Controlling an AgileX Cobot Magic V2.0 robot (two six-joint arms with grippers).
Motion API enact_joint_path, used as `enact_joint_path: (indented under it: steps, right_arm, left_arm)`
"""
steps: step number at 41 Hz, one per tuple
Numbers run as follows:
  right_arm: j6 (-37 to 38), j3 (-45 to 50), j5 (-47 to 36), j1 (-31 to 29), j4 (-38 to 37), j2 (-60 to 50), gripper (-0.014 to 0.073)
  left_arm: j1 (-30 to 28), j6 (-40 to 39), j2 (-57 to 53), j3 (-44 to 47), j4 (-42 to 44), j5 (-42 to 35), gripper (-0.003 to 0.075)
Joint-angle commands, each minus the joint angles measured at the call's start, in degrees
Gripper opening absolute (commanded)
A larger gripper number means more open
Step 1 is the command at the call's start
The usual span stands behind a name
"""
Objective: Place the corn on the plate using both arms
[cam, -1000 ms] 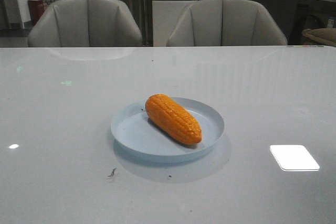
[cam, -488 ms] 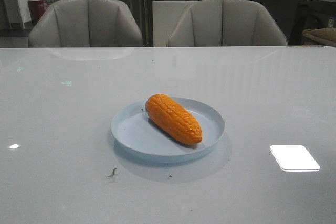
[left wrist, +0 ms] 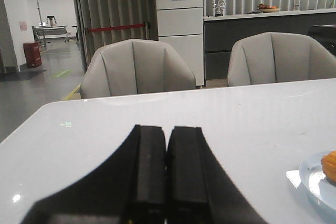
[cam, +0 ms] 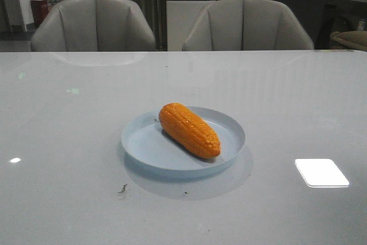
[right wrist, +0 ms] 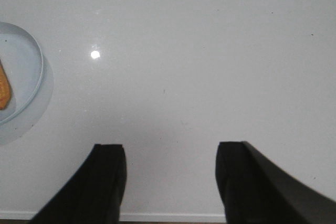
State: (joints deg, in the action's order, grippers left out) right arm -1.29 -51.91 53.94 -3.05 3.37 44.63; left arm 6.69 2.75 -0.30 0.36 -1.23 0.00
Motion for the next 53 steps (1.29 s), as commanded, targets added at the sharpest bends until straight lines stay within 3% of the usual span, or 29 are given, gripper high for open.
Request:
enact_joint_path:
  steps: [1, 38, 43, 47, 53]
  right_arm:
    - [-0.4, -1.4, -3.3, -0.3, -0.1, -0.3, 0.0479]
    - [-0.4, -1.4, -3.3, -0.3, -0.2, -0.3, 0.0479]
    - [-0.4, -1.1, -4.3, -0.2, -3.4, -1.5, 0.0470]
    - [-0.4, 1.8, -8.2, -0.2, -4.1, -5.0, 0.0331]
    - [-0.4, 11.8, -22.5, 0.7, -3.4, -13.4, 0.0044]
  left_arm:
    - [-0.2, -0.7, 0.1, 0.2, -1.1, -2.5, 0.0090]
    - [-0.2, -0.7, 0.1, 0.2, -3.5, -2.5, 0.0090]
    - [-0.2, -0.7, 0.1, 0.2, -3.5, -2.5, 0.0090]
    - [-0.2, -0.7, 0.1, 0.2, -3.5, -2.5, 0.0090]
    - [-0.2, -0.7, 0.1, 0.2, -3.5, -2.5, 0.0090]
